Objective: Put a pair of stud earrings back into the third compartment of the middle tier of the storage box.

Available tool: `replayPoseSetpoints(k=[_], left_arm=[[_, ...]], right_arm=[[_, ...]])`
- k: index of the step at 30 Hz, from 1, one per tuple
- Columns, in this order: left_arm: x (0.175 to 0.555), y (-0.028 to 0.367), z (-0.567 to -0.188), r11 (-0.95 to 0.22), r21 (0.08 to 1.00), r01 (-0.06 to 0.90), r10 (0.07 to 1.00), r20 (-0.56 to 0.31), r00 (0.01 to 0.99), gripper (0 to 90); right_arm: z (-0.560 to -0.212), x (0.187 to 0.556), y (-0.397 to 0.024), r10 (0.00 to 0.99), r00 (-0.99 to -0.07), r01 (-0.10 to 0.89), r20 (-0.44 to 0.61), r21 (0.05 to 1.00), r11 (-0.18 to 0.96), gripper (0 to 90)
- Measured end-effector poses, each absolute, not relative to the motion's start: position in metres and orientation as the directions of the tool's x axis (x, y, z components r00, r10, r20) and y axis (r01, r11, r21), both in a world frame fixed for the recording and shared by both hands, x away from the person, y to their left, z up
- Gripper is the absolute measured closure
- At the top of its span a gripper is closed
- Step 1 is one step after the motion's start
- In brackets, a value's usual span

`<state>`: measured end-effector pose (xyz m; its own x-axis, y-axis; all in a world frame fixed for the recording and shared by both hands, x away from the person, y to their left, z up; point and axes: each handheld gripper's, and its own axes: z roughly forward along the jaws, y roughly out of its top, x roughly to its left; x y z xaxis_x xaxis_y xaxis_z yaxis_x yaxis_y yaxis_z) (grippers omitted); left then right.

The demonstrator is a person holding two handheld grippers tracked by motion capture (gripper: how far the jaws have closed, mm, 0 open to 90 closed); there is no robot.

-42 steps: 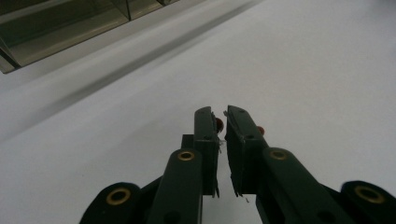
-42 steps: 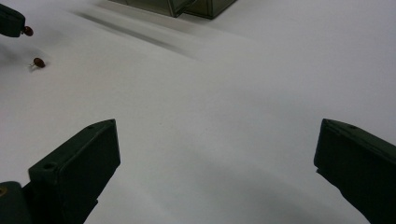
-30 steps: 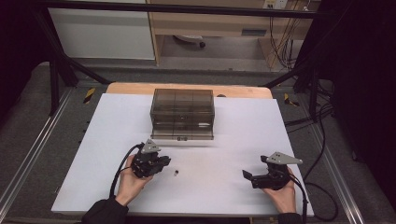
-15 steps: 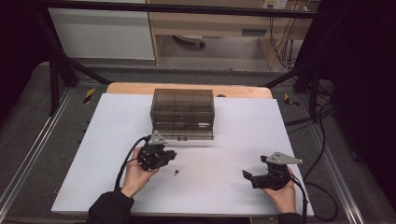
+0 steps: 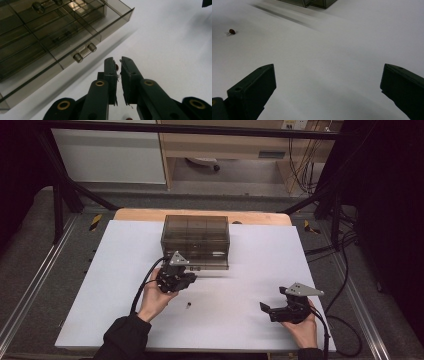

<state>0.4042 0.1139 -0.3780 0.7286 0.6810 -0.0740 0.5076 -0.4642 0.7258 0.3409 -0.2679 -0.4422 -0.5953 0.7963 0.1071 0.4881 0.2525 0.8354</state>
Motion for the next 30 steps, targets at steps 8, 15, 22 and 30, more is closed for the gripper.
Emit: replayPoseSetpoints(k=[8,15,22,30], left_arm=[[0.415,0.099,-0.372,-0.469,0.727,0.501,0.677,-0.069,0.733,82.3],[0.424,0.087,-0.366,-0.469,0.732,0.494,0.674,-0.065,0.736,82.3],[0.435,0.075,-0.367,-0.479,0.723,0.498,0.679,-0.054,0.732,82.3],[0.449,0.067,-0.369,-0.462,0.727,0.509,0.695,-0.060,0.717,82.2]], right_arm=[[-0.442,0.341,-0.268,0.795,-0.597,0.487,0.105,0.835,0.256,0.7],[-0.442,0.341,-0.268,0.797,-0.594,0.491,0.109,0.834,0.251,0.7],[-0.442,0.341,-0.268,0.798,-0.593,0.489,0.104,0.834,0.254,0.8],[-0.442,0.341,-0.268,0.797,-0.595,0.487,0.102,0.835,0.256,0.8]])
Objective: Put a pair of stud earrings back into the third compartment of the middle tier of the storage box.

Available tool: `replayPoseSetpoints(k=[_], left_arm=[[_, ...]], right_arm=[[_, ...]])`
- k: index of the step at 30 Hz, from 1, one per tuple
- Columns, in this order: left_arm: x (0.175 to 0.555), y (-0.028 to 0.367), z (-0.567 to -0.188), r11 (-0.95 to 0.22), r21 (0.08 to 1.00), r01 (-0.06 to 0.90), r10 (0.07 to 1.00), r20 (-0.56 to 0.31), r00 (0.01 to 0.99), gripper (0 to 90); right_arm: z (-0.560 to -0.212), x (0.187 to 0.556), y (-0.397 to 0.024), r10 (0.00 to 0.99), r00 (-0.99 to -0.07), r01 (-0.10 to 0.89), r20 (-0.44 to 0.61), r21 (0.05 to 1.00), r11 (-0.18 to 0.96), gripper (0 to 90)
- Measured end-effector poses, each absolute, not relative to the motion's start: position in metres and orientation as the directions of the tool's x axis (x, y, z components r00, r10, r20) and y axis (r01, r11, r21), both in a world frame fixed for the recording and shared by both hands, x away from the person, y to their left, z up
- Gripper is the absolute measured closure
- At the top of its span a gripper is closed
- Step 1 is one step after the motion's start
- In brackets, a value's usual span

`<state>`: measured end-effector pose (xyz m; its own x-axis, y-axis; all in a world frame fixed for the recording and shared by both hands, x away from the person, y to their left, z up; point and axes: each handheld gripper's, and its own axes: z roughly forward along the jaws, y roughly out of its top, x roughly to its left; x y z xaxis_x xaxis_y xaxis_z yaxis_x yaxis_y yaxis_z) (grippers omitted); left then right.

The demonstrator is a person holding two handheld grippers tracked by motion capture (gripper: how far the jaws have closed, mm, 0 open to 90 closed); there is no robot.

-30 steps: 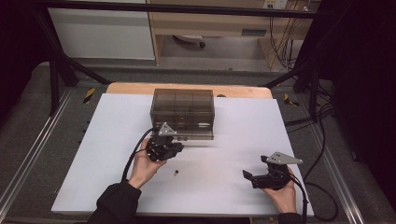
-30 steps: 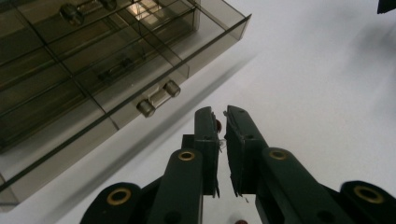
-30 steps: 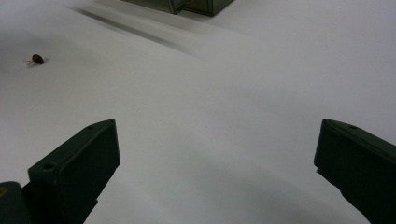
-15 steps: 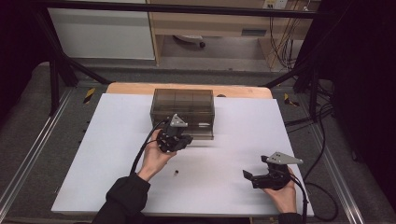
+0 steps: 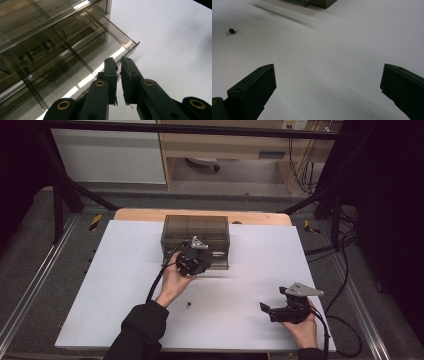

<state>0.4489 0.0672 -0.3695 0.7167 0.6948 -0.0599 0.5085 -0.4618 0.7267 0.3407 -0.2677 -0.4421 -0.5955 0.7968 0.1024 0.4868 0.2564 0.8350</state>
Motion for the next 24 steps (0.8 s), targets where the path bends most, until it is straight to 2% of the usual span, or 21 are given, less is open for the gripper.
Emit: replayPoseSetpoints(k=[24], left_arm=[[0.479,0.057,-0.391,-0.448,0.718,0.533,0.729,-0.051,0.683,81.7]], right_arm=[[-0.442,0.340,-0.268,0.796,-0.596,0.486,0.104,0.836,0.255,0.8]])
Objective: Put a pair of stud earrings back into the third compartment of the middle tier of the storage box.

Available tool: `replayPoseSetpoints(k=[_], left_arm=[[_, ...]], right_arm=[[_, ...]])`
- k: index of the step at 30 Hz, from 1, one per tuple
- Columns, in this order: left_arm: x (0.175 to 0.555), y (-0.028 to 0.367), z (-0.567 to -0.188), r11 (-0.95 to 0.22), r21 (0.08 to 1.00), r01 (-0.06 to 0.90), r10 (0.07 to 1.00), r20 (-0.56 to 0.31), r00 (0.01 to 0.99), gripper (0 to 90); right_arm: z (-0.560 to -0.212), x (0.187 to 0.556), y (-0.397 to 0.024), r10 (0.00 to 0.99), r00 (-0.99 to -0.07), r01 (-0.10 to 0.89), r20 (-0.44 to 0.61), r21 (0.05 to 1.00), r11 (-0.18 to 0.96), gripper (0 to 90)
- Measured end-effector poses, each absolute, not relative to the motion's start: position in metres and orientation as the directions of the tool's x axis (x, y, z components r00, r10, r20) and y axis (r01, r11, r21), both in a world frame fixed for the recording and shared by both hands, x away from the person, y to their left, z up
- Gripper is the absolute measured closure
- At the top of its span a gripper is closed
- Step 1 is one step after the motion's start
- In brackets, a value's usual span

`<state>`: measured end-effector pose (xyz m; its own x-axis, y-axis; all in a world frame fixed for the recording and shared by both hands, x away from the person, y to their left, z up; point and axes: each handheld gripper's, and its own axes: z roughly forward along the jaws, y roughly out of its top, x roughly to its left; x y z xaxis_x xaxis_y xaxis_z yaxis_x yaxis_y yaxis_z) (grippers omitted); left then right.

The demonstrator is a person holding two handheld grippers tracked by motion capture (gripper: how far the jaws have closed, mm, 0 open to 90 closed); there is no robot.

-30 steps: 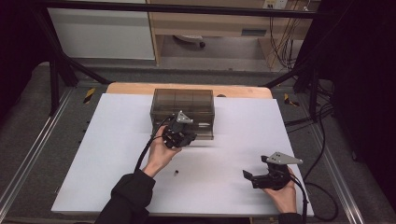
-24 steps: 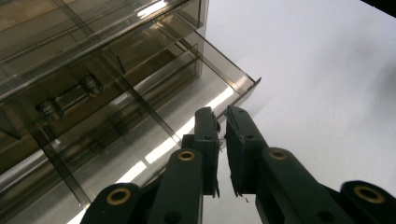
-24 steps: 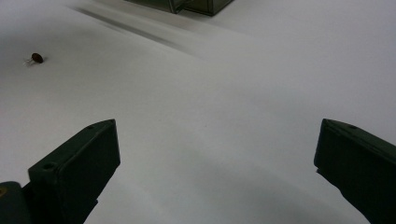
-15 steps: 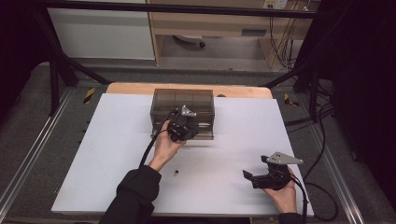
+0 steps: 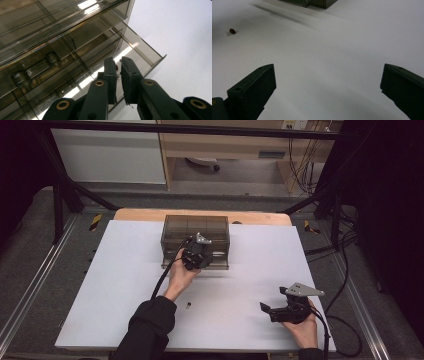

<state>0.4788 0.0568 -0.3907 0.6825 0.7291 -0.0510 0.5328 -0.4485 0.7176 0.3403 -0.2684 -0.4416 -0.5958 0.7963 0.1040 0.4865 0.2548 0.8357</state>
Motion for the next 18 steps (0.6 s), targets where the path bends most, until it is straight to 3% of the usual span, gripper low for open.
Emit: replayPoseSetpoints(k=[8,9,16,18], left_arm=[[0.481,0.053,-0.398,-0.448,0.707,0.547,0.727,-0.068,0.684,79.8],[0.481,0.053,-0.397,-0.453,0.706,0.543,0.724,-0.064,0.687,75.0],[0.473,0.058,-0.386,-0.446,0.727,0.522,0.712,-0.065,0.700,68.5],[0.469,0.060,-0.381,-0.448,0.730,0.516,0.704,-0.069,0.707,62.1]], right_arm=[[-0.441,0.340,-0.269,0.797,-0.594,0.489,0.108,0.835,0.252,0.8],[-0.441,0.340,-0.269,0.797,-0.595,0.488,0.106,0.835,0.253,0.8],[-0.441,0.340,-0.269,0.797,-0.594,0.488,0.109,0.836,0.249,0.9],[-0.441,0.340,-0.269,0.797,-0.594,0.488,0.109,0.836,0.249,0.9]])
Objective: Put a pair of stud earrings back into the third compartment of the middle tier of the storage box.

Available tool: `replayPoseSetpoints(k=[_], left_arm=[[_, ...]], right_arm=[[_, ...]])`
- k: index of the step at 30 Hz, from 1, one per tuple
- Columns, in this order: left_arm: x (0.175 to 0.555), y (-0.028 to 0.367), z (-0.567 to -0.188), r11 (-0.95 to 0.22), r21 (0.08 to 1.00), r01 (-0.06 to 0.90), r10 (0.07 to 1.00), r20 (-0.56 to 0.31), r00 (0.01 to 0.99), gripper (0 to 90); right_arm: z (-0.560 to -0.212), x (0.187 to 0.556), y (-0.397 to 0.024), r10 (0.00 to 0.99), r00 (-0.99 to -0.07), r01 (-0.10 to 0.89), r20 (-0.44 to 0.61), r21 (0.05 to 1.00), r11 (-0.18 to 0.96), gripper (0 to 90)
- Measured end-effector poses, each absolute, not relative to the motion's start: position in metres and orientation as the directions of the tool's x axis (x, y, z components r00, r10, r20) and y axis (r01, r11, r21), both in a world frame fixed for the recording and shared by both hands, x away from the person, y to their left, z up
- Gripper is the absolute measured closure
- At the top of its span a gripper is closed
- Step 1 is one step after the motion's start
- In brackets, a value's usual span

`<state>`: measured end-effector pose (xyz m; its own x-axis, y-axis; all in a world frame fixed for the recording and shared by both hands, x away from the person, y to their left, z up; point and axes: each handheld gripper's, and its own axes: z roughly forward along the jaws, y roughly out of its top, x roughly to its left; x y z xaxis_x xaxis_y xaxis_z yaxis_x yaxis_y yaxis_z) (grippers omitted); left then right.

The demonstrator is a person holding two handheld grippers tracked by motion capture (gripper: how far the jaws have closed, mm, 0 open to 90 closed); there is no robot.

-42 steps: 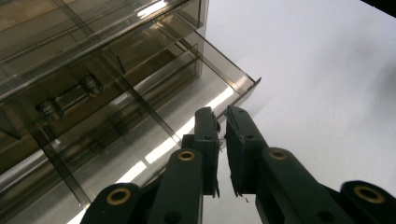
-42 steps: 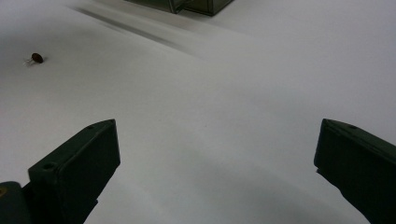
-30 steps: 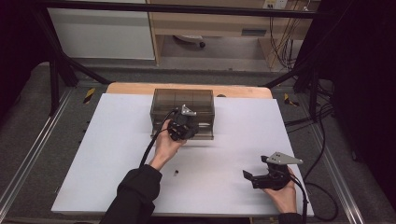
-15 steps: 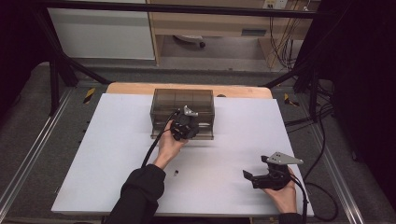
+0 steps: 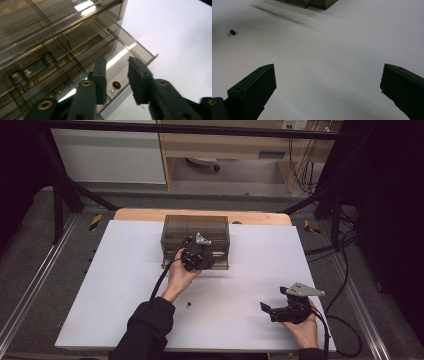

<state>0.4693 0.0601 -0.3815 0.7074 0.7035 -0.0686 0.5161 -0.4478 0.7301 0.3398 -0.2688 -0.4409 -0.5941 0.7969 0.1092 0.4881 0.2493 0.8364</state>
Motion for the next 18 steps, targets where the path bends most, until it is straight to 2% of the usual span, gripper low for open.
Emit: replayPoseSetpoints(k=[2,6,9,18], left_arm=[[0.466,0.061,-0.379,-0.449,0.734,0.510,0.699,-0.066,0.712,54.1],[0.455,0.067,-0.372,-0.462,0.747,0.478,0.683,-0.044,0.729,44.3],[0.447,0.077,-0.366,-0.439,0.763,0.474,0.669,-0.074,0.739,37.3],[0.430,0.096,-0.369,-0.453,0.764,0.460,0.673,-0.045,0.738,18.7]], right_arm=[[-0.441,0.340,-0.269,0.797,-0.594,0.488,0.109,0.837,0.250,0.9],[-0.441,0.340,-0.269,0.797,-0.594,0.488,0.109,0.836,0.249,1.0],[-0.441,0.340,-0.269,0.796,-0.595,0.490,0.110,0.835,0.250,1.0],[-0.441,0.340,-0.268,0.796,-0.594,0.492,0.111,0.834,0.250,1.0]])
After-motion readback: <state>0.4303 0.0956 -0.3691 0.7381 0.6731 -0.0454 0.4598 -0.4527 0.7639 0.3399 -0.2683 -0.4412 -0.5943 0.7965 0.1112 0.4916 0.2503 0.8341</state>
